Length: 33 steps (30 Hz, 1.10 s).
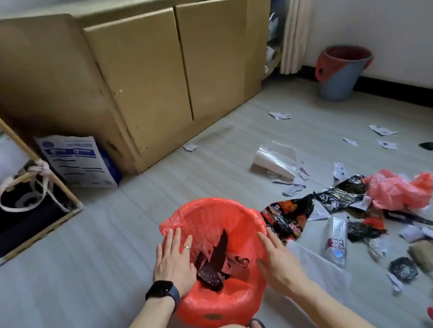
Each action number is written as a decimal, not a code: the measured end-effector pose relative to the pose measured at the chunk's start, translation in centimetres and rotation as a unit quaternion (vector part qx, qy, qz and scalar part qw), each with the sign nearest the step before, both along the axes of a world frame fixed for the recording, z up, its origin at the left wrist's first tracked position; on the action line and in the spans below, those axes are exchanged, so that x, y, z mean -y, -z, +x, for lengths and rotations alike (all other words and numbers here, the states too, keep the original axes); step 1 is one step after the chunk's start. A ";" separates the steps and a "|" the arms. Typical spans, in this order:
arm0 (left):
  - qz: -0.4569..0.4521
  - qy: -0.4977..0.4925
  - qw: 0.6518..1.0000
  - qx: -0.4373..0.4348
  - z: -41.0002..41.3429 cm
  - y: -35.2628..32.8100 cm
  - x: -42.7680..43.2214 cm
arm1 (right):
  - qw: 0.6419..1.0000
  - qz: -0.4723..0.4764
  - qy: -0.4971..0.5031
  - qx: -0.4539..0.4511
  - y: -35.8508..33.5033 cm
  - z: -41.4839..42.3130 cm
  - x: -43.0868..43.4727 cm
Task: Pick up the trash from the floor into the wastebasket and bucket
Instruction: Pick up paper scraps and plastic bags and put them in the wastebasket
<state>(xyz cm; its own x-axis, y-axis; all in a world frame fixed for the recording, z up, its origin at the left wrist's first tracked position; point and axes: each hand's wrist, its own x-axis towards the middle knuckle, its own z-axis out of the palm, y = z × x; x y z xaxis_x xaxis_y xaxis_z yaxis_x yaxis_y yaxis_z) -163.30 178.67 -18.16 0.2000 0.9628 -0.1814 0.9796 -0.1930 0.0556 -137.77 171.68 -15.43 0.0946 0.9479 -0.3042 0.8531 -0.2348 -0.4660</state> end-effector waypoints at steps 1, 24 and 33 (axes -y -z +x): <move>-0.005 0.004 1.000 -0.006 0.5 -0.5 0.0 | 1.000 -0.002 -0.009 0.007 -0.2 0.3 0.1; -0.073 0.425 0.902 0.012 38.8 -7.4 5.1 | 0.900 0.051 0.424 -0.087 -4.6 32.4 17.8; -0.180 0.443 0.874 -0.086 46.2 6.6 6.5 | 0.914 -0.080 0.382 -0.112 10.6 33.2 18.7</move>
